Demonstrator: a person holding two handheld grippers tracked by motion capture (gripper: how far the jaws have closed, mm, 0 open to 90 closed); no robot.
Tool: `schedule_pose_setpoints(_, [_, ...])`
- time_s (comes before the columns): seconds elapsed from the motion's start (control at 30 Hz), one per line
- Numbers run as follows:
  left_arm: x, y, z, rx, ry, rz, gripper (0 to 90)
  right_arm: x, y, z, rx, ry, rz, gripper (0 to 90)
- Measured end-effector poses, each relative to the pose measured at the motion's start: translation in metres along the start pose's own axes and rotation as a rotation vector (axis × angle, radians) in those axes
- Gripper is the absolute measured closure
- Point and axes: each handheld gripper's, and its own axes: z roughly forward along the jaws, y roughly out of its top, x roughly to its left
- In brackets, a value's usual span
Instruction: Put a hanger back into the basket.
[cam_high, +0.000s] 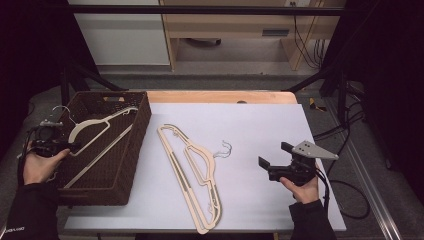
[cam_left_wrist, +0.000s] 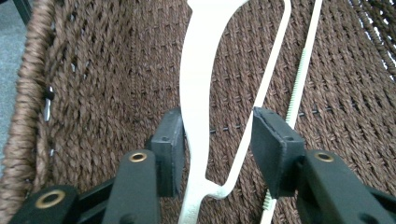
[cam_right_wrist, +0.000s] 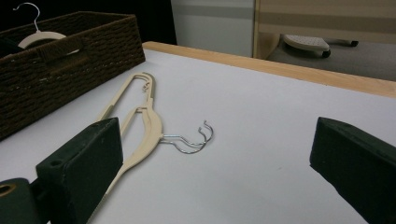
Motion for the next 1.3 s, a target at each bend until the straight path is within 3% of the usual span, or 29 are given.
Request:
schedule_pose_setpoints(0.07, [0.000, 0.000, 0.002, 0.007, -0.012, -0.020, 49.5, 0.000, 0.000, 0.001, -0.001, 0.000, -0.003, 2.9])
schedule_pose_setpoints(0.4, [0.002, -0.001, 0.004, 0.026, -0.022, -0.042, 40.9, 0.000, 0.000, 0.001, 0.002, 0.001, -0.003, 2.9])
schedule_pose_setpoints(0.63, [0.003, 0.000, 0.001, 0.006, -0.029, -0.047, 36.0, 0.000, 0.000, 0.000, 0.002, 0.005, -0.005, 2.9])
schedule_pose_setpoints(0.77, [-0.002, 0.003, -0.010, -0.034, -0.035, -0.029, 33.9, 0.000, 0.000, 0.000, -0.003, 0.001, -0.001, 2.9])
schedule_pose_setpoints(0.9, [-0.005, 0.008, -0.024, -0.096, -0.041, -0.016, 30.0, 0.000, 0.001, -0.002, -0.011, 0.000, -0.003, 2.9])
schedule_pose_setpoints(1.07, [-0.023, 0.012, -0.050, -0.242, -0.092, 0.014, 25.2, 0.001, 0.002, -0.004, -0.018, 0.002, -0.008, 3.0])
schedule_pose_setpoints(1.1, [-0.023, 0.012, -0.050, -0.242, -0.092, 0.014, 24.0, 0.001, 0.002, -0.004, -0.018, 0.002, -0.008, 3.0])
schedule_pose_setpoints(1.13, [-0.031, 0.014, -0.059, -0.302, -0.116, 0.017, 23.0, 0.002, 0.003, -0.004, -0.022, -0.001, -0.008, 3.1])
schedule_pose_setpoints(1.17, [-0.031, 0.014, -0.059, -0.302, -0.116, 0.017, 22.0, 0.003, 0.003, -0.004, -0.024, -0.001, -0.009, 3.1])
schedule_pose_setpoints(1.23, [-0.043, 0.016, -0.071, -0.382, -0.168, 0.036, 19.6, 0.004, 0.004, -0.005, -0.026, -0.001, -0.011, 3.1])
schedule_pose_setpoints(1.3, [-0.048, 0.017, -0.075, -0.408, -0.183, 0.044, 17.7, 0.005, 0.005, -0.005, -0.027, 0.003, -0.011, 3.2])
